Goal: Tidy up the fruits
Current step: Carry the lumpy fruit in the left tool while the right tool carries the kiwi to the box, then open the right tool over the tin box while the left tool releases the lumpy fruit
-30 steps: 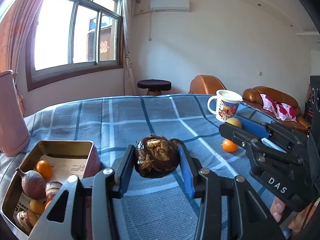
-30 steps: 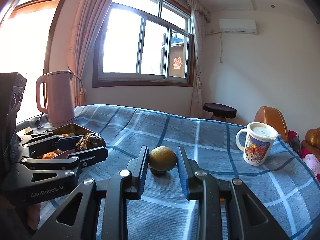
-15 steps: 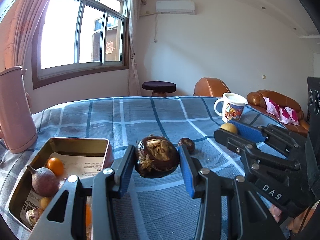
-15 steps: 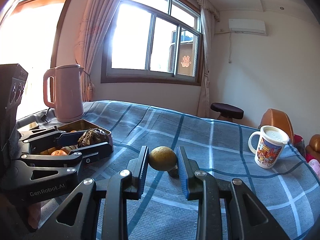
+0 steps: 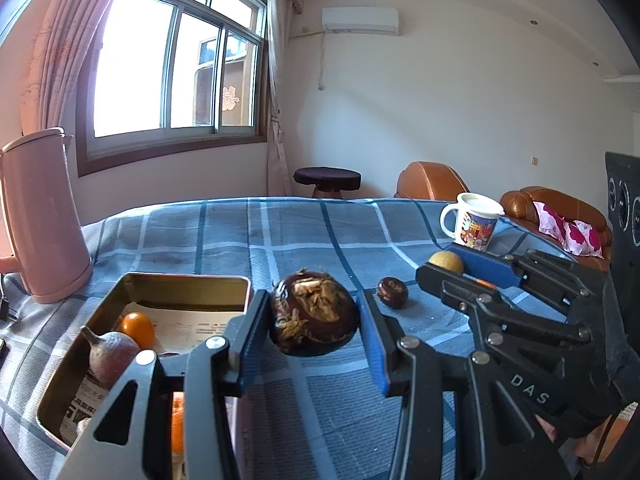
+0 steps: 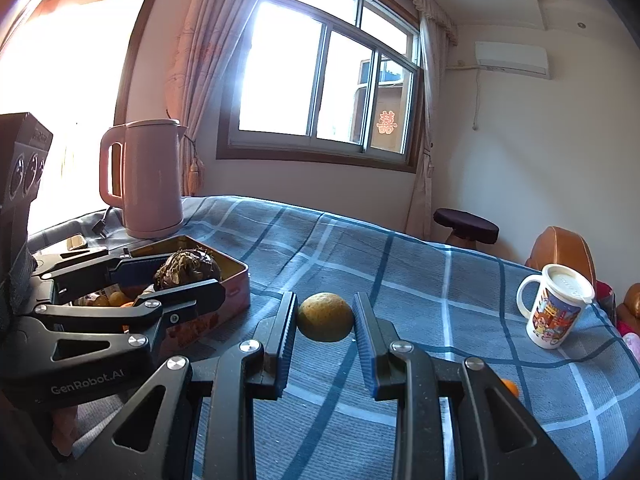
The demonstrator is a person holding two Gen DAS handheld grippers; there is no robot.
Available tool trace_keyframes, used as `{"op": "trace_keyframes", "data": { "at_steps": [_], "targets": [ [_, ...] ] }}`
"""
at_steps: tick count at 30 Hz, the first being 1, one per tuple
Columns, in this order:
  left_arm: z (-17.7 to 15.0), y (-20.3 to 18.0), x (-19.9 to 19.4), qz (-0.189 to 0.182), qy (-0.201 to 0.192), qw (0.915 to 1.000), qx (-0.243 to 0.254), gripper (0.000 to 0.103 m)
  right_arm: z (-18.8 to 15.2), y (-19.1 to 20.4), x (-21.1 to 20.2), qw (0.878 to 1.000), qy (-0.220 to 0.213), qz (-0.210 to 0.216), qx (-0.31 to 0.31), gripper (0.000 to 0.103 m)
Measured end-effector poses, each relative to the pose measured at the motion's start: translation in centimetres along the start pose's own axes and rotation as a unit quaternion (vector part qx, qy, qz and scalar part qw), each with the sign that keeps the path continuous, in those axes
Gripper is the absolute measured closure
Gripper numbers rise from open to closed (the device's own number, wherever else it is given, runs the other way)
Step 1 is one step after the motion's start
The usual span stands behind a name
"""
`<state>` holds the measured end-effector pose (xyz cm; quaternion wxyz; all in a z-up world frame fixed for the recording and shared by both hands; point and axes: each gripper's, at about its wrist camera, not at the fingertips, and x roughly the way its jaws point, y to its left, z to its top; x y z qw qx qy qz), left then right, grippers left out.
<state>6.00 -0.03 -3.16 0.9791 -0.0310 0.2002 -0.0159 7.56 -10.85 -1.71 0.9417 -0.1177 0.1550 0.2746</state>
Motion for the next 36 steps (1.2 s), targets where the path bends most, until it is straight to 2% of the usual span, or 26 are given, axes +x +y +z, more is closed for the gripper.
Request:
{"op": "trace_keyframes", "data": {
  "at_steps": [19, 36],
  "targets": [
    [0.3, 2.8, -1.8, 0.019, -0.014, 0.9996, -0.015, 0.057, 1.5, 2.8, 1.2, 0.999, 0.001, 0.03, -0.016, 0.073],
    [0.3, 6.5, -3.5, 0.053, -0.02, 0.9978, -0.033, 0.057, 3.1, 6.3, 2.6, 0.997, 0.0, 0.065, -0.031, 0.073]
  ]
}}
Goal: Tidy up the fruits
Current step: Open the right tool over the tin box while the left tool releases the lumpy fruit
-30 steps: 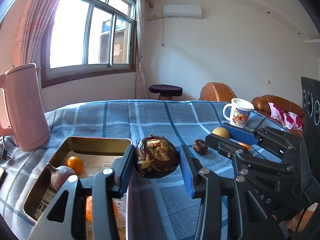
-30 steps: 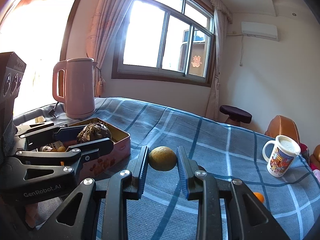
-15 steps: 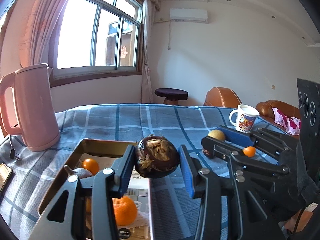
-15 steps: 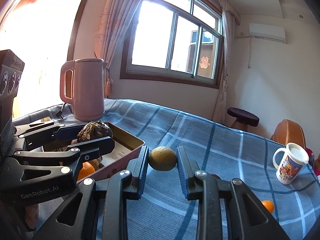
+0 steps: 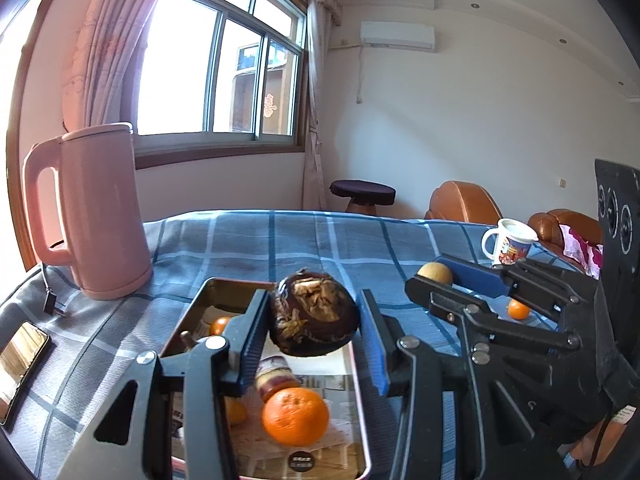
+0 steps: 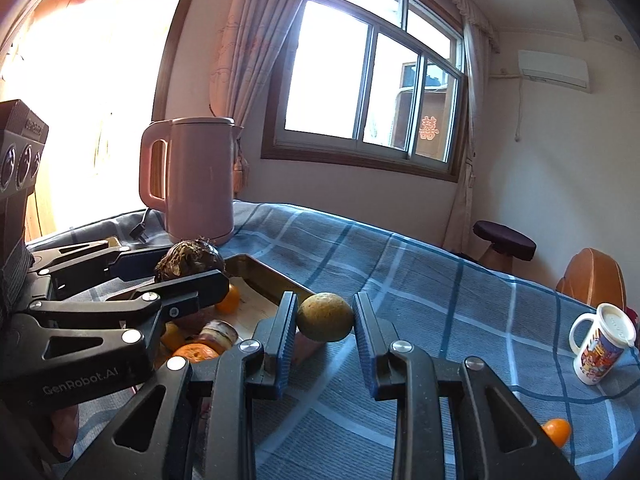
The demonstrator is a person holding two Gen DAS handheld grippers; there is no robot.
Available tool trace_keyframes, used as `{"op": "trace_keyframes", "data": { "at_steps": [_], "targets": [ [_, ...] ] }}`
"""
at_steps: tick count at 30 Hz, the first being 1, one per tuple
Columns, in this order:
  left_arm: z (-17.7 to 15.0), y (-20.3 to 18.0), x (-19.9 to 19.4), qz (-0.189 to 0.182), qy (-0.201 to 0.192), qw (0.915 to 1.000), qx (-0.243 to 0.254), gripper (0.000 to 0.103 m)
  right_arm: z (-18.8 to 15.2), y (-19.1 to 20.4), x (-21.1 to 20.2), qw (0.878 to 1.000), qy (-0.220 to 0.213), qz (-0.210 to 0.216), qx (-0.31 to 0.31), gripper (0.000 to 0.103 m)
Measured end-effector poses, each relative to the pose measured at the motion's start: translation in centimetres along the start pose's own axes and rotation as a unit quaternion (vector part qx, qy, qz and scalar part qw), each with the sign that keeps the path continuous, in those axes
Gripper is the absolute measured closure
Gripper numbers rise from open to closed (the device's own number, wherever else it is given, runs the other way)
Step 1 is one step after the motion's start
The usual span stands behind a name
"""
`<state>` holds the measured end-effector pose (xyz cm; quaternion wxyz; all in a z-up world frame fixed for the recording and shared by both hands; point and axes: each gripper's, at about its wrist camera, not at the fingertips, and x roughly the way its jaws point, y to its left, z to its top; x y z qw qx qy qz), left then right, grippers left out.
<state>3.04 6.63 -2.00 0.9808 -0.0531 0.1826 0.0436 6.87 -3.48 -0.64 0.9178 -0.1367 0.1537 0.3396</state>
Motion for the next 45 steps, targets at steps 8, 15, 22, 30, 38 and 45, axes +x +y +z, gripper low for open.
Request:
{"op": "trace_keyframes", "data": {
  "at_steps": [8, 15, 22, 30, 38, 45],
  "targets": [
    [-0.2, 1.8, -0.4, 0.012, 0.004, 0.9999, -0.01, 0.057, 0.2, 1.2, 0.7, 1.0, 0.004, 0.011, -0.007, 0.073],
    [-0.3, 3.6, -0.3, 0.031, 0.014, 0.9993, -0.013, 0.057, 0.5, 2.4, 1.4, 1.0, 0.008, 0.021, -0.015, 0.073],
    [-0.9, 4.8, 0.1, 0.041, 0.027, 0.9986, -0.02, 0.057, 0.6, 3.9, 2.5, 0.999, 0.016, 0.034, -0.025, 0.073],
    [-1.2, 5.6, 0.3, 0.05, 0.038, 0.9978, -0.023, 0.057, 0.3, 4.9, 3.6, 0.998, 0.028, 0.043, -0.031, 0.073],
    [-1.5, 5.9, 0.5, 0.054, 0.047, 0.9972, -0.022, 0.057, 0.0, 5.2, 4.6, 0.997, 0.047, 0.052, -0.03, 0.073],
    [-1.6, 6.0, 0.8, 0.053, 0.054, 0.9969, -0.019, 0.057, -0.3, 5.3, 5.7, 0.996, 0.069, 0.057, -0.031, 0.073]
  ]
}}
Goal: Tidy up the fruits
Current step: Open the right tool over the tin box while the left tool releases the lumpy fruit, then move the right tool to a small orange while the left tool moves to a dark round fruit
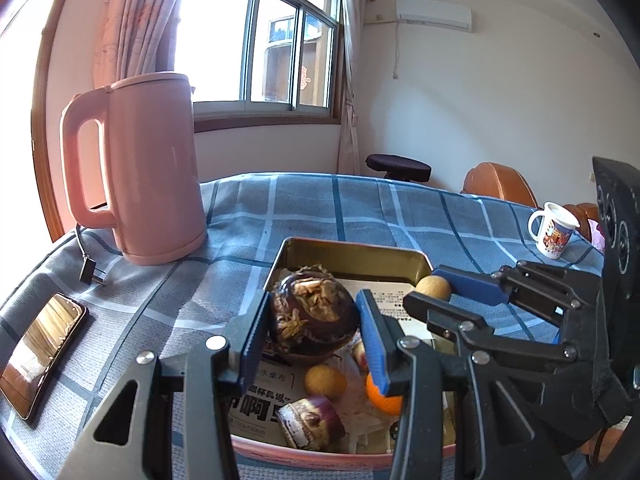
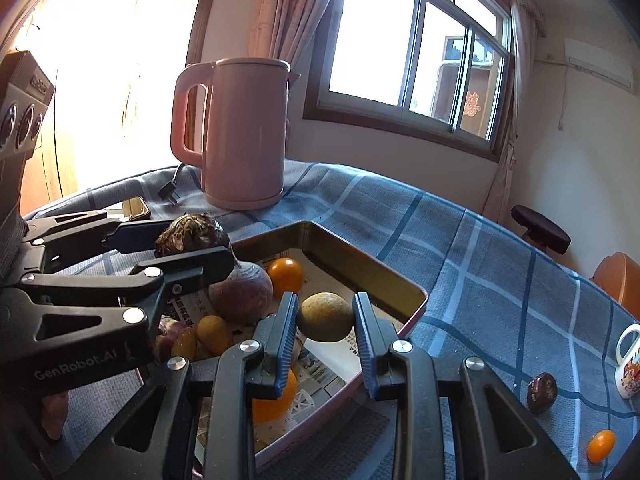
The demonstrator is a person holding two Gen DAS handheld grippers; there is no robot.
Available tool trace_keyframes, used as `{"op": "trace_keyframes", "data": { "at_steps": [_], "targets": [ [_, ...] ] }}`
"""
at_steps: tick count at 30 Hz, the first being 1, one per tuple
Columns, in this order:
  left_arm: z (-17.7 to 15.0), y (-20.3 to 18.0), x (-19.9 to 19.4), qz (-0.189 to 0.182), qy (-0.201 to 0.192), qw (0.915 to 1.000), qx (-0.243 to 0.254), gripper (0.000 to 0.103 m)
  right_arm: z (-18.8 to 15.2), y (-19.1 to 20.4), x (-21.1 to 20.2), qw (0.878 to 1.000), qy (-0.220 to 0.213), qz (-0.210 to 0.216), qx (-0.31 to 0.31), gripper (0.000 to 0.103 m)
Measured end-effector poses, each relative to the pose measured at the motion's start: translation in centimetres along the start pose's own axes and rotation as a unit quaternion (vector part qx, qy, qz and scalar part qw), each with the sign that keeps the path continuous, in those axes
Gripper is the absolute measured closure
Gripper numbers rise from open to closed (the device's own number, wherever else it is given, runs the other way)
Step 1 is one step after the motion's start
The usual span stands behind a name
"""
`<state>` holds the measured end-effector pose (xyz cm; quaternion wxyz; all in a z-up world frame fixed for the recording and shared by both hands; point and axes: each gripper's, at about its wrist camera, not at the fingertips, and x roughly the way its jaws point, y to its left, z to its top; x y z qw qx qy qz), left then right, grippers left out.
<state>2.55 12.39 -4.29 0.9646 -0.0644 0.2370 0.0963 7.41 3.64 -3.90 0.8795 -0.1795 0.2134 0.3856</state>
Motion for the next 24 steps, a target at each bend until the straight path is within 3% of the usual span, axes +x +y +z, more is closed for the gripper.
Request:
{"op": "trace_keyframes", "data": {
  "at_steps": [13, 15, 17, 19, 24],
  "targets": [
    [0.0, 0.2, 0.5, 0.007, 0.016, 0.9998, 0.003, 0.056, -0.2, 0.6, 1.1, 0.999, 0.033, 0.022, -0.006, 0.073],
    [-0.1, 0.2, 0.3, 0.011, 0.011, 0.9999, 0.004, 0.048, -0.3, 0.8, 1.3, 0.999, 0.041, 0.029, -0.009, 0.067],
    [-0.1, 0.2, 0.0, 0.015, 0.007, 0.9999, 0.001, 0.039, -0.3, 1.0, 1.1, 0.999, 0.037, 0.029, -0.013, 0.052],
    [0.0, 0.2, -0.5, 0.015, -0.002, 0.9999, -0.006, 0.032, -0.4, 0.9, 0.5, 0.999, 0.026, 0.022, -0.014, 0.046],
    [1.0, -1.0, -1.6, 0.012, -0.023, 0.9997, -0.005, 0.029, -0.8, -0.5, -1.2, 1.0, 0.019, 0.002, -0.014, 0.046]
  ]
}}
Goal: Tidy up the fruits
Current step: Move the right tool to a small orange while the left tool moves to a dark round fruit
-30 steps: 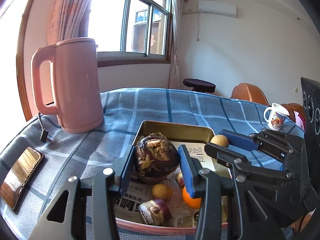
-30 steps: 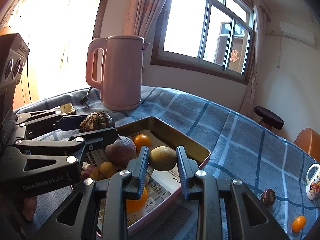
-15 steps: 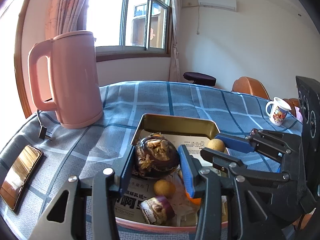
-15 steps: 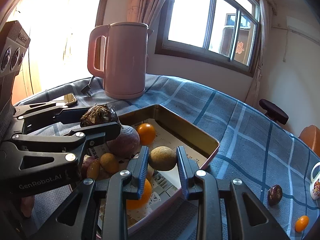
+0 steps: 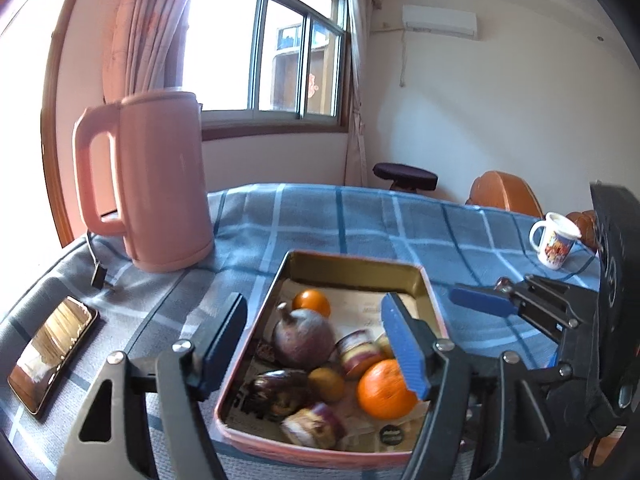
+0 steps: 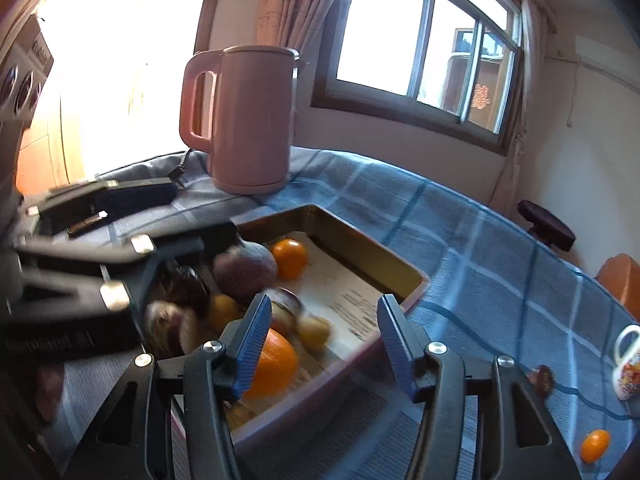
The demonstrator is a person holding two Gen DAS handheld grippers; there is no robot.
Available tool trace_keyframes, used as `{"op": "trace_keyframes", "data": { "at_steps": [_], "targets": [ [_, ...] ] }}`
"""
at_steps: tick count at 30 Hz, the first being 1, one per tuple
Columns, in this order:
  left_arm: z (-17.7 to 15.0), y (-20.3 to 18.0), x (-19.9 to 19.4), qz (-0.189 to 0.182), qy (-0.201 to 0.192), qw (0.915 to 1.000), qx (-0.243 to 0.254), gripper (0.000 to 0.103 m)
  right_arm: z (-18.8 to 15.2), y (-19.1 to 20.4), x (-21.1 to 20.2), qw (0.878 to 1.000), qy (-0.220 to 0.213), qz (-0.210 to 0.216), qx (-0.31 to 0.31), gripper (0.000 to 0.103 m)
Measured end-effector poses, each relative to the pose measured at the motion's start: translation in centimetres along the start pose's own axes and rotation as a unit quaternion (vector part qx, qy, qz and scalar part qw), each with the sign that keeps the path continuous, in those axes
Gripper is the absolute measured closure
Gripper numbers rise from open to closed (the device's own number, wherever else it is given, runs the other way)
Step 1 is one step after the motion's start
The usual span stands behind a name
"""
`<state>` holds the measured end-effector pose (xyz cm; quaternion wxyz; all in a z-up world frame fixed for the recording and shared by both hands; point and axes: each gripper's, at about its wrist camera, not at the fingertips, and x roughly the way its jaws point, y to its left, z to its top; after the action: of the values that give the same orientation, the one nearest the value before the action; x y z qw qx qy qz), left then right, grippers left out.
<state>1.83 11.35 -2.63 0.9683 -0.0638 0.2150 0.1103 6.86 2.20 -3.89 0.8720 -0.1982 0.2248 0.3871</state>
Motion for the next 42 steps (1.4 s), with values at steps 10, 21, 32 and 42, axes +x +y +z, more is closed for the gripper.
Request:
{"op": "trace_keyframes", "data": {
  "at_steps": [10, 21, 32, 42],
  "targets": [
    [1.3, -8.6, 0.5, -0.061, -0.006, 0.9958, 0.068, 0.016, -4.8, -12.5, -6.7, 0.985, 0.002, -0.15, 0.079, 0.043],
    [0.9, -18.4, 6.6, -0.099, 0.068, 0.9848, 0.125, 0.016, -10.8, -23.7, -8.3, 0.947, 0.065, -0.218, 0.226, 0.042],
    [0.7, -22.7, 12.6, -0.117, 0.142, 0.9748, 0.126, 0.016, -12.4, -25.7, -7.8, 0.942, 0.094, -0.163, 0.278, 0.042],
    [0.3, -24.8, 16.6, -0.137, 0.191, 0.9647, 0.119, 0.017, -12.7, -25.7, -5.8, 0.945, 0.135, -0.135, 0.266, 0.063]
  ]
}}
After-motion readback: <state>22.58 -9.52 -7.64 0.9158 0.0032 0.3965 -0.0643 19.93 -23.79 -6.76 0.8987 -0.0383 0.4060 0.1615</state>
